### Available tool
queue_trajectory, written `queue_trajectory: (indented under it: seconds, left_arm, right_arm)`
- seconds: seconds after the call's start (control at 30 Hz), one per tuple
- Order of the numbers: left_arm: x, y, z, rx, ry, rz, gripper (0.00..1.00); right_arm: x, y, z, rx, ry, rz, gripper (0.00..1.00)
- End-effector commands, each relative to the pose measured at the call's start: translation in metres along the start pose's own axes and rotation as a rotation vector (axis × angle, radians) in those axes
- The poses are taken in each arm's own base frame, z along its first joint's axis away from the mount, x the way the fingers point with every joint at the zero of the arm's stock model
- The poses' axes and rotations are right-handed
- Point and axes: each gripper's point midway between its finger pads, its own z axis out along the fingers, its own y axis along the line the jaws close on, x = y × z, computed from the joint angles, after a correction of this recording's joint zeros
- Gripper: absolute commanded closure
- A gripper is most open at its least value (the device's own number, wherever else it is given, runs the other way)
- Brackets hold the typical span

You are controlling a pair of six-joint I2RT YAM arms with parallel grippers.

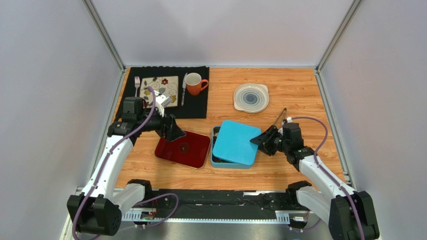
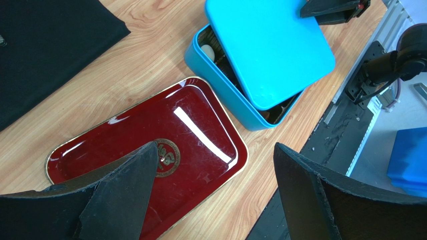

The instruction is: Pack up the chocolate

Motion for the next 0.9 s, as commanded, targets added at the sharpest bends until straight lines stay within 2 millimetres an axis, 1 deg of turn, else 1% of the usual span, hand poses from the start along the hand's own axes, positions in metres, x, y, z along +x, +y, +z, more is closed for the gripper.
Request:
queue_trajectory:
  seconds: [0.0, 0.07, 0.13, 0.17, 0.23, 0.27, 0.33, 0.37, 0.4, 0.43, 0.47, 0.5, 0.53, 0.63, 0.7, 0.73, 0.8, 0.83, 0.87]
  left_arm:
    - [-0.012, -0.008, -0.002, 0.030, -0.034, 0.056, 0.06]
    - [-0.013, -0.008, -0.002, 0.031, -0.036, 0.058, 0.06]
    - [-0.013, -0.007, -0.002, 0.030, -0.032, 0.057, 0.06]
    - [-0.013, -0.007, -0.002, 0.030, -0.033, 0.059, 0.06]
    - [-0.012, -0.008, -0.003, 0.031, -0.029, 0.063, 0.06]
    - [-0.011, -0.008, -0.003, 0.032, -0.028, 0.063, 0.06]
    - [-0.011, -0.008, -0.003, 0.031, -0.025, 0.064, 0.06]
    - [-0.011, -0.009, -0.004, 0.031, -0.025, 0.066, 0.06]
    - [-0.010, -0.008, -0.004, 0.030, -0.025, 0.070, 0.06]
    - [-0.010, -0.009, -0.004, 0.032, -0.023, 0.068, 0.06]
    - [-0.009, -0.008, -0.004, 0.031, -0.021, 0.069, 0.06]
    - [-0.009, -0.008, -0.004, 0.031, -0.019, 0.070, 0.06]
    - [-0.008, -0.008, -0.003, 0.032, -0.016, 0.068, 0.06]
    - [-0.007, -0.008, -0.003, 0.034, -0.013, 0.067, 0.06]
    - [-0.006, -0.008, -0.004, 0.034, -0.011, 0.074, 0.06]
    - [-0.006, -0.008, -0.004, 0.034, -0.010, 0.076, 0.06]
    - [-0.006, -0.009, -0.004, 0.034, -0.010, 0.081, 0.05]
    - [-0.006, -0.009, -0.005, 0.032, -0.013, 0.086, 0.05]
    - [-0.006, -0.010, -0.005, 0.034, -0.011, 0.085, 0.05]
  right_arm:
    - [-0.006, 0.002, -0.007, 0.041, -0.017, -0.141, 0.53]
    - [-0.008, 0.000, -0.007, 0.069, -0.011, -0.163, 0.51]
    - [-0.008, -0.008, -0.007, 0.115, 0.001, -0.193, 0.50]
    - [-0.012, -0.009, -0.006, 0.139, -0.006, -0.203, 0.49]
    - [-0.014, -0.010, -0.007, 0.154, -0.004, -0.227, 0.48]
    - [-0.018, -0.003, -0.008, 0.144, -0.013, -0.242, 0.47]
    - [-0.023, 0.000, -0.012, 0.156, -0.026, -0.270, 0.42]
    - [-0.028, 0.000, -0.015, 0.173, -0.046, -0.280, 0.41]
    - [-0.031, 0.004, -0.019, 0.188, -0.054, -0.289, 0.40]
    - [-0.037, 0.004, -0.022, 0.215, -0.080, -0.296, 0.36]
    - [-0.041, 0.006, -0.024, 0.221, -0.091, -0.308, 0.34]
    - [-0.046, 0.014, -0.028, 0.219, -0.111, -0.313, 0.31]
    - [-0.051, 0.016, -0.030, 0.224, -0.130, -0.313, 0.29]
    - [-0.059, 0.028, -0.028, 0.201, -0.151, -0.308, 0.27]
    - [-0.065, 0.027, -0.026, 0.232, -0.167, -0.301, 0.26]
    - [-0.071, 0.028, -0.023, 0.251, -0.177, -0.296, 0.23]
    - [-0.078, 0.026, -0.019, 0.280, -0.186, -0.284, 0.18]
    - [-0.082, 0.024, -0.012, 0.304, -0.181, -0.275, 0.13]
    - [-0.084, 0.025, -0.009, 0.311, -0.179, -0.270, 0.11]
